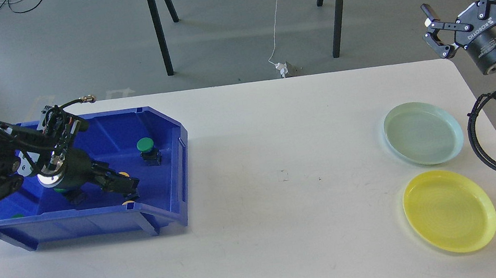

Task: Pass button and place on color plate
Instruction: 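Lower the left gripper into the bin and grasp the yellow button, then lift the yellow button and extend the left arm toward the table center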

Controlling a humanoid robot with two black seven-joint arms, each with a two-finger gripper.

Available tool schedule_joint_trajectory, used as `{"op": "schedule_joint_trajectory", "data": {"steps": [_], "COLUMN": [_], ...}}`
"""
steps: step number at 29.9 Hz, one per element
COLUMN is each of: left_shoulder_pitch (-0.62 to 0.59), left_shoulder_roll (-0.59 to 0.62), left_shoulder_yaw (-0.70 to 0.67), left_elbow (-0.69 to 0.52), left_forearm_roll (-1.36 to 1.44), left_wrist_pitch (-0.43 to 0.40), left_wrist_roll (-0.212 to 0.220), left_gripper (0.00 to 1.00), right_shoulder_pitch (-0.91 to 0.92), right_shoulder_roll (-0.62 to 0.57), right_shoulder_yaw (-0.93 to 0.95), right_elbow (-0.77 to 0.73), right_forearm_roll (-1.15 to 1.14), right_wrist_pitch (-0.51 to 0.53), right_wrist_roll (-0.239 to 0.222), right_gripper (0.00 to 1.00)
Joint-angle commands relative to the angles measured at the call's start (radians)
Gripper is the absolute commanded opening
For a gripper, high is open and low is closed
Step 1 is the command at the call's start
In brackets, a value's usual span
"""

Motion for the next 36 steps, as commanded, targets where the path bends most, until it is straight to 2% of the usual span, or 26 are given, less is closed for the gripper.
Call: {"op": "schedule_joint_trajectory", "data": {"steps": [1, 17, 23, 27, 33, 36], "left_shoulder_pitch": [0.022, 0.069, 0.083, 0.095, 0.098, 0.098], "left_shoulder_roll": [-0.027, -0.073, -0.079, -0.102, -0.104, -0.104], "left_shoulder_yaw": [-0.003, -0.003, -0.001, 0.0, 0.0, 0.0], "left_elbow": [0.059, 0.106, 0.14, 0.166, 0.177, 0.175], "left_forearm_roll": [-0.002, 0.0, -0.002, -0.002, -0.002, 0.0], "left_wrist_pitch": [0.002, 0.003, 0.058, 0.06, 0.06, 0.06], "left_wrist_roll": [0.0, 0.0, 0.0, 0.0, 0.0, 0.0], "left_gripper": [0.99, 0.97, 0.84, 0.66, 0.62, 0.55], "right_shoulder_pitch": [-0.005, -0.022, -0.03, -0.036, -0.041, -0.042], "right_shoulder_roll": [0.0, 0.0, 0.0, 0.0, -0.003, -0.006], "right_shoulder_yaw": [0.0, 0.0, 0.0, 0.001, 0.001, 0.001], "right_elbow": [0.0, -0.001, -0.001, -0.001, -0.001, -0.001], "right_forearm_roll": [0.0, 0.0, 0.0, 0.0, 0.0, 0.0], "right_wrist_pitch": [0.0, 0.0, 0.0, 0.0, 0.0, 0.0], "right_wrist_roll": [0.001, 0.001, 0.001, 0.006, 0.006, 0.006], "right_gripper": [0.99, 0.99, 0.99, 0.99, 0.99, 0.99]}}
